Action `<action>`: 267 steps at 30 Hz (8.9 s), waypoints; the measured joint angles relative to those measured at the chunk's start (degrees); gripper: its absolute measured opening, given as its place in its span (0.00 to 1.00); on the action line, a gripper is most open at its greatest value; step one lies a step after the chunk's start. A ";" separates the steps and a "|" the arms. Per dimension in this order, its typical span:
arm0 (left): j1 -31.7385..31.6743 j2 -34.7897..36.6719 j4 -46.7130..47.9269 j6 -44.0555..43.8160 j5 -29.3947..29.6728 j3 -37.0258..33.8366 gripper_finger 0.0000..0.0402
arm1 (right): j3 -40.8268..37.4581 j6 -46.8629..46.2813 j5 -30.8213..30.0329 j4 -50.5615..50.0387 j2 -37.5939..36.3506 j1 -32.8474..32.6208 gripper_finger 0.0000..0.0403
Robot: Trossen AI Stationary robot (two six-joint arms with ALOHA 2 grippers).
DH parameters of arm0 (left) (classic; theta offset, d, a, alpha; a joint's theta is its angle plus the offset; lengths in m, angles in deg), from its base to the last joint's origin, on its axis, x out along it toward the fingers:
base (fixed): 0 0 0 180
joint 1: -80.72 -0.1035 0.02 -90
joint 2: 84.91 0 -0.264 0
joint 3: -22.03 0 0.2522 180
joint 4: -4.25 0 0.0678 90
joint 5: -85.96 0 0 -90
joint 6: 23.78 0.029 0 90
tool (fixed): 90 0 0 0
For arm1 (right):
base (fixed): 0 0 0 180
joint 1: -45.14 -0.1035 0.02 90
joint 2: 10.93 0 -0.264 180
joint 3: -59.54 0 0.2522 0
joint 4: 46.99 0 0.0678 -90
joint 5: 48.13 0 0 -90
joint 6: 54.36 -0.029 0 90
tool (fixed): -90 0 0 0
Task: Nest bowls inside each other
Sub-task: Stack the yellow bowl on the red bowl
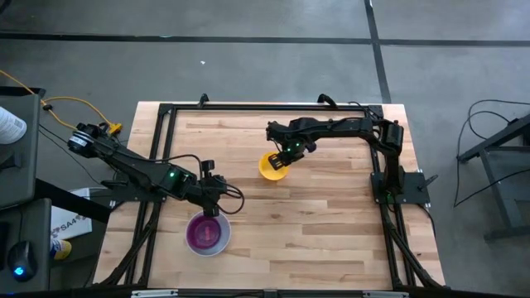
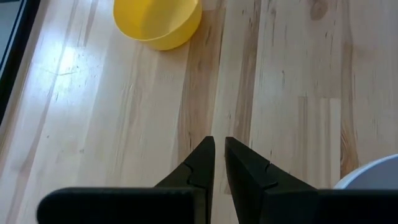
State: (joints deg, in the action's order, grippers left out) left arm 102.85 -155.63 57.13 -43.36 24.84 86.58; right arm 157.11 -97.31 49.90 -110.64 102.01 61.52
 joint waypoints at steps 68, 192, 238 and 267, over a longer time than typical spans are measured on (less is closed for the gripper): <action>0.00 0.02 -0.11 -0.17 0.02 0.02 0.09 | 0.00 6.92 4.13 7.37 3.37 0.17 0.02; 1.16 -10.95 -4.95 45.24 -16.38 11.47 0.14 | 9.68 15.57 9.02 10.49 3.32 -16.50 0.01; -0.90 -14.93 4.42 55.43 -24.94 21.40 0.32 | 9.68 14.48 9.76 9.82 3.32 -16.35 0.01; -3.98 -21.15 2.30 59.28 -23.80 22.45 0.32 | 9.70 14.04 7.45 3.78 3.32 -15.69 0.01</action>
State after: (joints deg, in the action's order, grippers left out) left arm 98.87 -176.78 59.43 15.92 1.04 109.03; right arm 166.81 -83.27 57.35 -106.86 105.34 45.82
